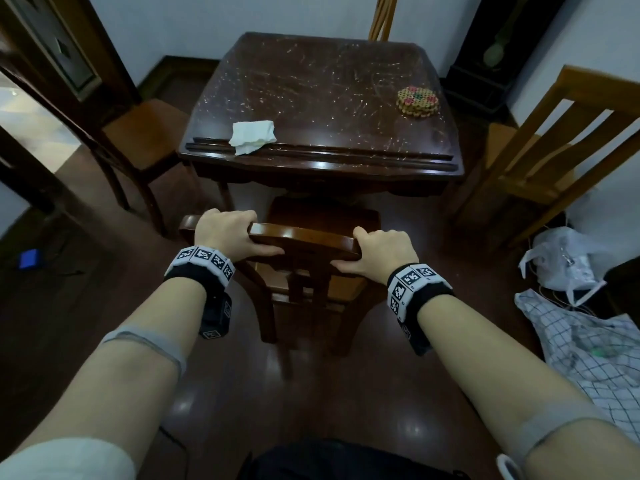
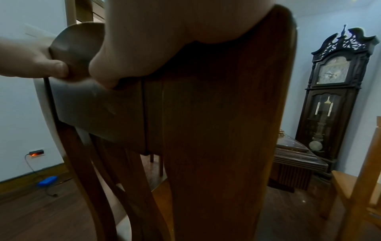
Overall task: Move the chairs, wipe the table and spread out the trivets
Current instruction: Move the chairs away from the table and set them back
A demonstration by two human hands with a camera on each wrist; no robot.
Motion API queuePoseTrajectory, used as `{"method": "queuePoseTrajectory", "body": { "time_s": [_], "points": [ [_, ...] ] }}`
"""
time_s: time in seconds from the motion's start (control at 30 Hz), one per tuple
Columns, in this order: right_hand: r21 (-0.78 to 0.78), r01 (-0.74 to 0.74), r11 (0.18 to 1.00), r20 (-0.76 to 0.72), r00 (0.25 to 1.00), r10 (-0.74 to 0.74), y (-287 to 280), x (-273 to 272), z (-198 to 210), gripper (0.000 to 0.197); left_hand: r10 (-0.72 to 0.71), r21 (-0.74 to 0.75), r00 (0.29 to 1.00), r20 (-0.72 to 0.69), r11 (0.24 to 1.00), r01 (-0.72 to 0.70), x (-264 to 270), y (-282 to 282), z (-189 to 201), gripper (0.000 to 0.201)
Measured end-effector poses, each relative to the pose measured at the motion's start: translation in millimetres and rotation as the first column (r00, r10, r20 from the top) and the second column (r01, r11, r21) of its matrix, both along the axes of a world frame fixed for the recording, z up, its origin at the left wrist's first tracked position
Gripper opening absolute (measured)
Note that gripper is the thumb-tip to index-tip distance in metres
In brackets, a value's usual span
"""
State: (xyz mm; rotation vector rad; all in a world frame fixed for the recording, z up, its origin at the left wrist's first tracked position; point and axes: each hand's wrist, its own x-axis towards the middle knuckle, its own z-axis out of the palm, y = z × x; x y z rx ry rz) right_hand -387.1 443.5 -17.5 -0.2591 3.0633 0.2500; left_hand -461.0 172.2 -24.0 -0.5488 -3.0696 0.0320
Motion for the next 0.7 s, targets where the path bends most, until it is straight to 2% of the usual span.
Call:
{"method": "queuePoseTrajectory", "body": {
  "time_s": [0.3, 0.7],
  "points": [
    [-0.004, 0.027, 1.000, 0.032, 0.999, -0.026, -1.7, -62.7, -1.5, 0.065, 0.013, 0.025, 0.998, -0.053, 1.000, -0.011, -57.4, 0.0, -1.4, 0.067],
    [0.032, 0.034, 0.999, 0.044, 0.998, -0.036, 30.8, -100.9, 2.7, 0.071, 0.045, 0.025, 0.999, -0.004, 0.999, -0.044, -81.0, 30.7, 0.2, 0.069]
  ]
}}
